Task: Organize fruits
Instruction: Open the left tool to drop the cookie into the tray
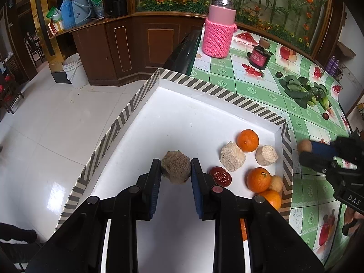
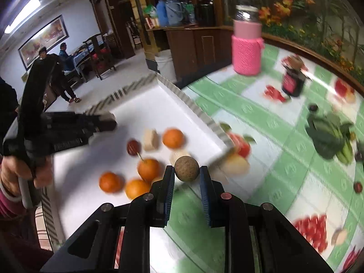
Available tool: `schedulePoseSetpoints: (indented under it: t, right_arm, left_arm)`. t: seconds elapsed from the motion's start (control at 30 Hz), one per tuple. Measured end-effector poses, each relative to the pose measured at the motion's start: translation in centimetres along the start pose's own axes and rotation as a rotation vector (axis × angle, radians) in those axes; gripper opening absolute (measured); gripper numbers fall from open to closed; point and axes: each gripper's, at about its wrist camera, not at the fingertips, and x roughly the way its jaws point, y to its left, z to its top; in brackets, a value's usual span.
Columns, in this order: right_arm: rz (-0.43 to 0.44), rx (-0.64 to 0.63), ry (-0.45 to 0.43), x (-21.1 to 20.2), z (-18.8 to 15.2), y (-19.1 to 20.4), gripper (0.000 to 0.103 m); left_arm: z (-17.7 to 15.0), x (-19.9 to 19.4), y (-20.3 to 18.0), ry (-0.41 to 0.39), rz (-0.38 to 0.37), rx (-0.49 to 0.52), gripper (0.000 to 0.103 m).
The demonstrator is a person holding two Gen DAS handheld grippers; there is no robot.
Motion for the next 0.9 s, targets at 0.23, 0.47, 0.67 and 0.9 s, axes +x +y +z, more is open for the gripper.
schedulePoseSetpoints:
  t: [0.23,0.47,0.67,0.9]
  right_arm:
    - [0.045,-0.052,0.036,5.7,4.3,2.7,0.022]
    - [0.066,-0.045,0.062,9.8,6.7,2.9,0.023]
    - [0.055,-0.064,0.095,11.6,6.6,3.3,0.025]
    - [0.051,-0.039,0.077,10.4,6.2,2.6,0.034]
  left_arm:
    - [0.2,1.2,0.3,0.021,0.021,-0.006,0.023]
    - [0.3,2.0,0.7,0.034,0.036,-0.013,0.024]
    - [0.2,2.6,1.1,0.045,0.043,-0.023,0.024]
    - [0.0,2.4,0.9,0.035,0.055,-0.022,0.024]
